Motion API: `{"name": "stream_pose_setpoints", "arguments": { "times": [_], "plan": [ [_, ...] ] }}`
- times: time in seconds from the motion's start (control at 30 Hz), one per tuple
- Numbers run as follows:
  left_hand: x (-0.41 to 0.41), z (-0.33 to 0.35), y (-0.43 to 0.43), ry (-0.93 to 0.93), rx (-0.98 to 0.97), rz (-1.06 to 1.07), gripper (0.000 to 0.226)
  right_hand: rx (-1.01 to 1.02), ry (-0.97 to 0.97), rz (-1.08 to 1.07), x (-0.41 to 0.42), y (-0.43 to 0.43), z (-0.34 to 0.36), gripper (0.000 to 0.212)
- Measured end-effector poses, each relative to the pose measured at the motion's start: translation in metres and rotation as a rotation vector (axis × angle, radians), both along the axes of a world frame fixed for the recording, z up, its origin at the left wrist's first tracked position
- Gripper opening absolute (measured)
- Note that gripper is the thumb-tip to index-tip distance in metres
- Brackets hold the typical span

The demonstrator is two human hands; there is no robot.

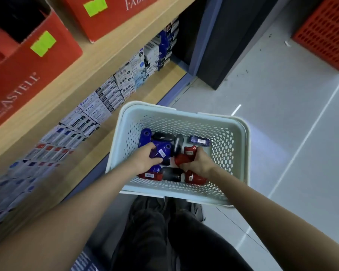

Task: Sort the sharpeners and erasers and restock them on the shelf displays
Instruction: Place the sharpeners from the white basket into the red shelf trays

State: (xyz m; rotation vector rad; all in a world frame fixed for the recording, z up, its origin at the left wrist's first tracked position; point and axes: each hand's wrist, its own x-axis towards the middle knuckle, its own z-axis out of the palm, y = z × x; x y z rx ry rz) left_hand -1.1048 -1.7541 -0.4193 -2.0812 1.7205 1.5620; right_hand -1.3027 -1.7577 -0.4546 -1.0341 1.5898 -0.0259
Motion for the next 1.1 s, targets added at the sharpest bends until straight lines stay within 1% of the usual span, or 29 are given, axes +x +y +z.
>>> {"name": "stream_pose_setpoints", "arguments": {
  "times": [0.1, 0.17, 0.23, 0.3, 0.4, 0.47, 0.53, 0.63, 0.73, 0.87, 0.93, 1.03, 1.1],
  "plan": [
    [0.003, 0.017, 0.004, 0.137, 0.003, 0.135, 0.043, -0.041, -0.098, -0.093, -0.006, 0.002, 0.03, 0.062],
    [0.003, 0.036, 0.008, 0.2, -0.016, 0.22, 0.038, -0.049, -0.16, -0.12, -0.012, 0.003, 0.053, 0.063],
    [0.003, 0.057, 0.011, 0.285, -0.007, 0.315, 0.036, -0.073, -0.229, -0.102, -0.014, 0.001, 0.08, 0.068],
    [0.004, 0.082, 0.014, 0.367, -0.009, 0.398, 0.029, -0.092, -0.281, -0.059, -0.011, -0.002, 0.11, 0.07],
    [0.006, 0.12, 0.019, 0.375, -0.065, 0.409, 0.015, -0.111, -0.382, -0.028, -0.005, -0.003, 0.157, 0.068],
    [0.009, 0.143, 0.022, 0.424, -0.1, 0.451, 0.019, -0.148, -0.418, -0.04, 0.002, -0.004, 0.187, 0.064],
    [0.013, 0.166, 0.027, 0.468, -0.136, 0.492, 0.024, -0.17, -0.462, -0.066, 0.01, -0.005, 0.215, 0.064],
    [0.018, 0.196, 0.037, 0.495, -0.227, 0.481, 0.023, -0.24, -0.552, -0.082, 0.024, -0.006, 0.254, 0.067],
    [0.022, 0.22, 0.044, 0.523, -0.325, 0.485, 0.027, -0.301, -0.675, -0.126, 0.037, -0.009, 0.285, 0.063],
    [0.027, 0.255, 0.043, 0.543, -0.518, 0.502, 0.042, -0.368, -0.767, -0.197, 0.054, -0.015, 0.316, 0.057],
    [0.028, 0.274, 0.037, 0.513, -0.574, 0.503, 0.041, -0.395, -0.784, -0.248, 0.061, -0.019, 0.329, 0.057],
    [0.031, 0.297, 0.015, 0.453, -0.667, 0.47, 0.036, -0.443, -0.758, -0.308, 0.069, -0.028, 0.345, 0.051],
    [0.033, 0.309, -0.003, 0.428, -0.727, 0.501, 0.036, -0.473, -0.763, -0.34, 0.074, -0.039, 0.351, 0.053]
  ]
}}
